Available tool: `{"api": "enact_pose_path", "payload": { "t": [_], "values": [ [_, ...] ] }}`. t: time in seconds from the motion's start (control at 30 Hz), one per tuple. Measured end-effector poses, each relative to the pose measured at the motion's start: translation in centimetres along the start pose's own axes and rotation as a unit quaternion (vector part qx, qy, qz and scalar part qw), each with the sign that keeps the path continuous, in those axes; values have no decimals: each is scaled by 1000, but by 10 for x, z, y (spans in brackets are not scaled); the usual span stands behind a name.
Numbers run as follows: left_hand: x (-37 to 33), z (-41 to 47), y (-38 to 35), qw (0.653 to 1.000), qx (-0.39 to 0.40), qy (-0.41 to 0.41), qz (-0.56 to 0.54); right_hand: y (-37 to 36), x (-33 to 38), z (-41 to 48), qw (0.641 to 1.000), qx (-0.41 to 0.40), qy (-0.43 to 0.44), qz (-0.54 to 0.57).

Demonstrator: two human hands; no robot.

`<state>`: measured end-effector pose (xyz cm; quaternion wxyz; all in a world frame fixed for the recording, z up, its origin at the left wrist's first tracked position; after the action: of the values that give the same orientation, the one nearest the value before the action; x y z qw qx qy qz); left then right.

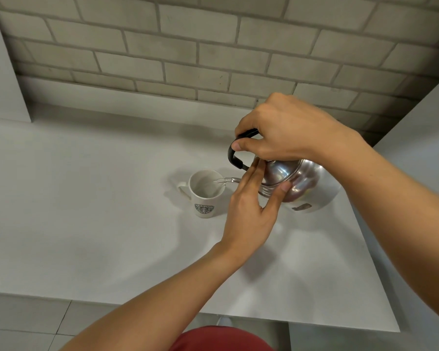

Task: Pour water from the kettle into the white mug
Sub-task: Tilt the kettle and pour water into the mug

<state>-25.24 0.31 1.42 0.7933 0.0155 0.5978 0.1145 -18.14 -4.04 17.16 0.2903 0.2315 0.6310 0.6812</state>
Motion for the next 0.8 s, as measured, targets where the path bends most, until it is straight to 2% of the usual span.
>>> {"api": "enact_pose_path", "payload": {
  "t": [0.33, 0.8],
  "values": [
    [-3, -3, -1, 998, -16, 15, -59, 6, 6, 5, 999, 35, -6, -28],
    [-5, -4, -3, 995, -17, 25, -93, 11, 8, 6, 998, 40, 3, -44]
  ]
}}
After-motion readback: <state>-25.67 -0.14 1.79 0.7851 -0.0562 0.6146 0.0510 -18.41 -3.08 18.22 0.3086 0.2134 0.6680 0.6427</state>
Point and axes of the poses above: each hand's wrist, its own z-axis towards the middle knuckle, its own y-axis out of the back of the hand, x = y × z, the point moved 4 cm from there along z, towards the middle knuckle, and after that the axes turned 4 degrees about y, right-handed, at the moved point
